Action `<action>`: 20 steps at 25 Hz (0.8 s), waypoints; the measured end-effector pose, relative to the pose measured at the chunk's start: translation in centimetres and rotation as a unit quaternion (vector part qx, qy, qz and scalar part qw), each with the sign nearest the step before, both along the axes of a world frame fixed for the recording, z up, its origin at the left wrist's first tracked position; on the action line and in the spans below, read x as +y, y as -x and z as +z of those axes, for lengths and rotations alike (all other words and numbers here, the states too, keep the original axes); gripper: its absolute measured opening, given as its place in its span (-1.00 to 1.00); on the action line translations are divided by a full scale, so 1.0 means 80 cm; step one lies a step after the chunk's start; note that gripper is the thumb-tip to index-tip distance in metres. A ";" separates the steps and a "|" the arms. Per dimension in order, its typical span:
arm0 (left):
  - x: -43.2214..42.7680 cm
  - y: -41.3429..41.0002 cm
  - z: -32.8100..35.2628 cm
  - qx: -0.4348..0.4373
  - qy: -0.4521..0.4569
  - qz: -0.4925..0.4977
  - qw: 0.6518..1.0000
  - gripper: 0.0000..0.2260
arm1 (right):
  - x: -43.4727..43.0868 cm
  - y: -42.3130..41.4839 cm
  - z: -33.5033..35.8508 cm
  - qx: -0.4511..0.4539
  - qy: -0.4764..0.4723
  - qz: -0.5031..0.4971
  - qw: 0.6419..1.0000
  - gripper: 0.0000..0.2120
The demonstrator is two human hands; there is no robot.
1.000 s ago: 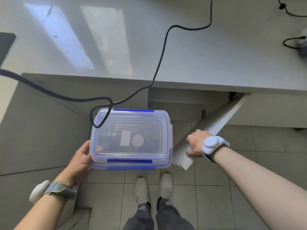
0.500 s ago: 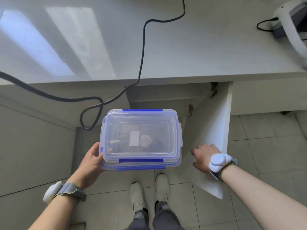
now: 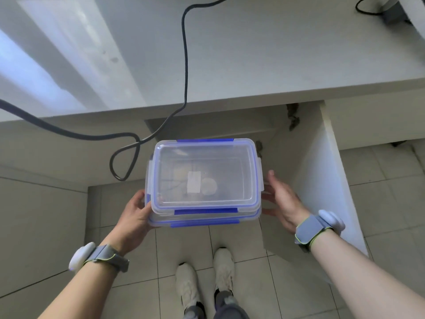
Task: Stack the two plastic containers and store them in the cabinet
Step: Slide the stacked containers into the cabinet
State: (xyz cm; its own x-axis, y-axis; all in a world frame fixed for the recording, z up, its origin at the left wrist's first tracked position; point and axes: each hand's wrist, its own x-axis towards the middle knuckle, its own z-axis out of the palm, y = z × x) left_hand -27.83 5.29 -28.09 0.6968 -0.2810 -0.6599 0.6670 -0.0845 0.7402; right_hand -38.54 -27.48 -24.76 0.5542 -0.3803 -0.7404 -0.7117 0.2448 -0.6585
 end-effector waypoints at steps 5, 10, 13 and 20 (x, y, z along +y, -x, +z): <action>-0.030 -0.035 -0.030 -0.008 -0.008 -0.014 1.000 -0.45 | -0.010 -0.021 -0.032 -0.066 -0.150 -0.056 0.985 -0.35; -0.069 -0.077 -0.063 -0.018 -0.035 0.005 0.999 -0.62 | -0.042 -0.066 -0.061 -0.110 -0.205 -0.100 0.967 -0.28; -0.105 -0.100 -0.069 -0.030 -0.042 0.018 0.998 -0.64 | -0.062 -0.107 -0.080 -0.108 -0.191 -0.113 0.969 -0.41; -0.185 -0.173 -0.081 -0.073 -0.031 0.052 0.995 -0.55 | -0.115 -0.210 -0.117 -0.144 -0.174 -0.108 0.968 -0.44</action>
State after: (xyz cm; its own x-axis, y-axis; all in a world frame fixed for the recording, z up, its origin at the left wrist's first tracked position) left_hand -13.96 -9.53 -34.58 0.8103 -0.1632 -0.5628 0.5597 -0.0690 0.8258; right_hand -21.74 -36.68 -34.13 0.6916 -0.2654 -0.6717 -0.4190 0.6101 -0.6724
